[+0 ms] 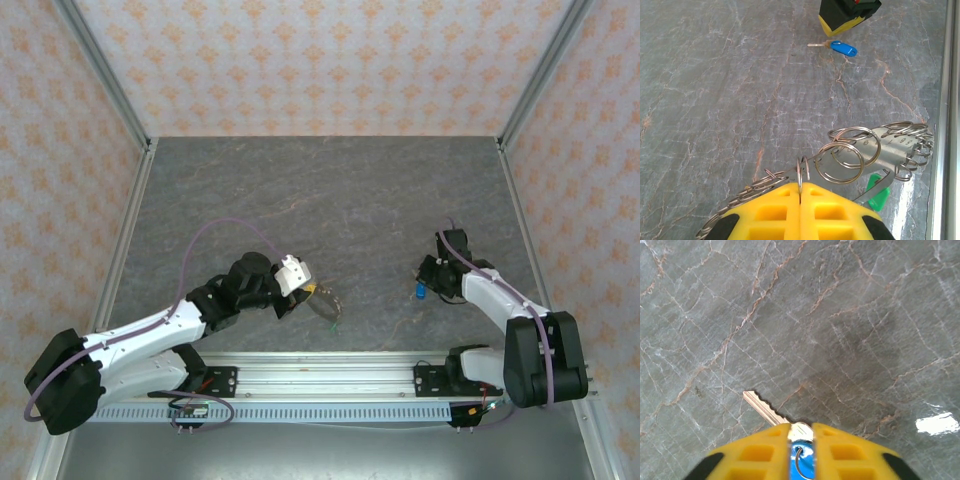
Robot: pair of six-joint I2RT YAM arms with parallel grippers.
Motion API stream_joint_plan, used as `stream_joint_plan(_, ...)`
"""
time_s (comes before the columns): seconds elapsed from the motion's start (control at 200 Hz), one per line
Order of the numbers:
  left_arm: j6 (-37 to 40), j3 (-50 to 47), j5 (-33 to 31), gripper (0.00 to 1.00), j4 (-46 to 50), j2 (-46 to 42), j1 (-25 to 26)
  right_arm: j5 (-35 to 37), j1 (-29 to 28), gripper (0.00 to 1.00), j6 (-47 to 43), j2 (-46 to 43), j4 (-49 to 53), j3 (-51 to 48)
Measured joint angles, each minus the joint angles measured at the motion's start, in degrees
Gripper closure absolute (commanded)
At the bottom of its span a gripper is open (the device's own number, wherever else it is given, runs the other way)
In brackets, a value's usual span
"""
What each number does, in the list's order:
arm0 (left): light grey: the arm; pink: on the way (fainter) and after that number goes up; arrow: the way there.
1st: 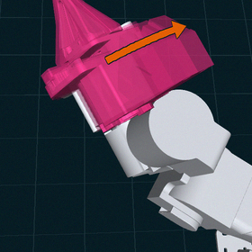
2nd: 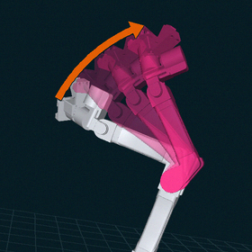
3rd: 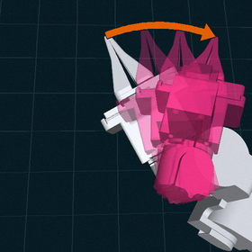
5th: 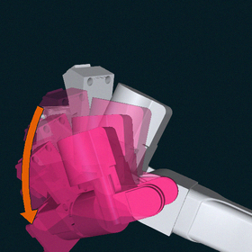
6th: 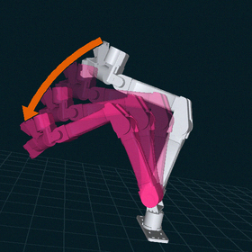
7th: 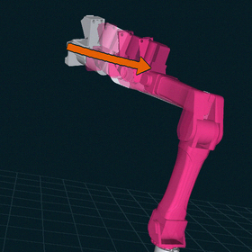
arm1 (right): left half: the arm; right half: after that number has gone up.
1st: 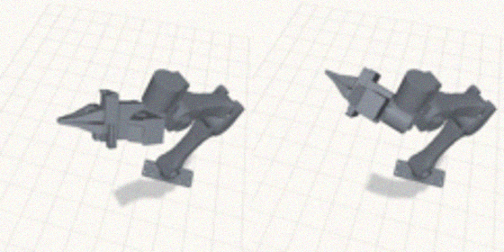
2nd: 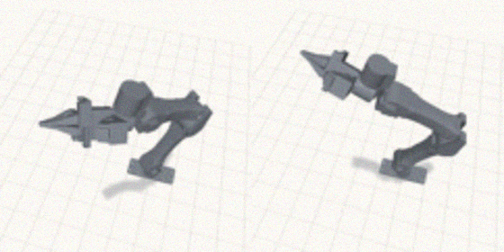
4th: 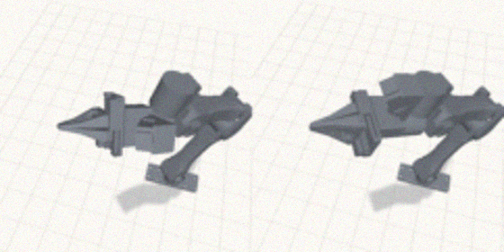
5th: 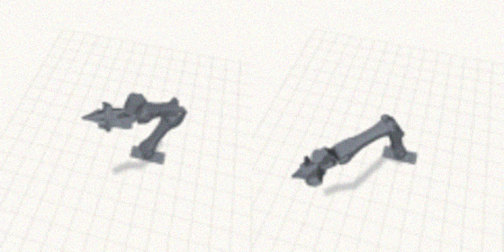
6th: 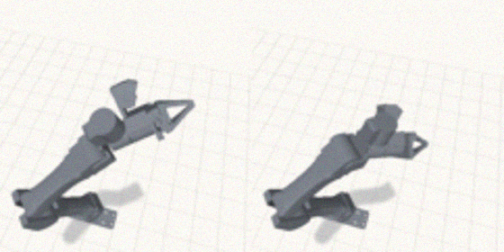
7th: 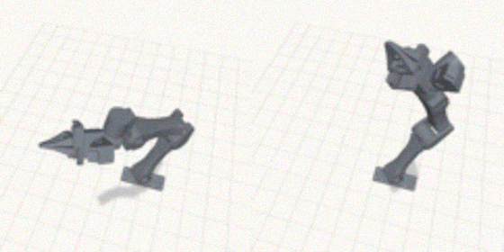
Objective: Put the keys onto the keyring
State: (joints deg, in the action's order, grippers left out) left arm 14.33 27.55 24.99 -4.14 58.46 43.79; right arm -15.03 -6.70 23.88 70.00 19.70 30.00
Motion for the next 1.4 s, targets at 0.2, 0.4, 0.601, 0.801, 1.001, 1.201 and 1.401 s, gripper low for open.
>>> stream_joint_plan(0.2,0.0,0.17,-0.02,1.0,0.09,0.11,0.0,-0.02,-0.02,0.71,-0.15,0.0,0.83,0.0)
stream_joint_plan(0.4,-0.39,0.22,0.0,1.0,0.09,0.35,0.0,2.58,-3.91,0.71,-0.13,0.02,5.01,1.18)
stream_joint_plan(0.601,-0.81,0.68,0.0,1.0,0.09,0.94,0.0,7.82,-7.72,0.7,0.09,2.51,8.74,5.46)
stream_joint_plan(0.801,-0.83,0.7,-0.02,1.0,0.09,0.96,0.0,9.01,-8.66,0.72,-0.02,6.84,10.21,7.3)
stream_joint_plan(1.001,-0.83,0.7,-0.02,1.0,0.11,0.96,0.0,9.35,-9.53,0.75,-0.2,9.05,11.5,8.59)
stream_joint_plan(1.201,-0.83,0.7,-0.02,1.0,0.13,0.96,0.0,10.14,-9.66,0.78,-0.17,10.93,12.68,10.19)
stream_joint_plan(1.401,-0.83,0.7,0.0,1.0,0.2,0.96,0.0,10.78,-9.68,0.88,-0.72,11.3,13.44,10.58)
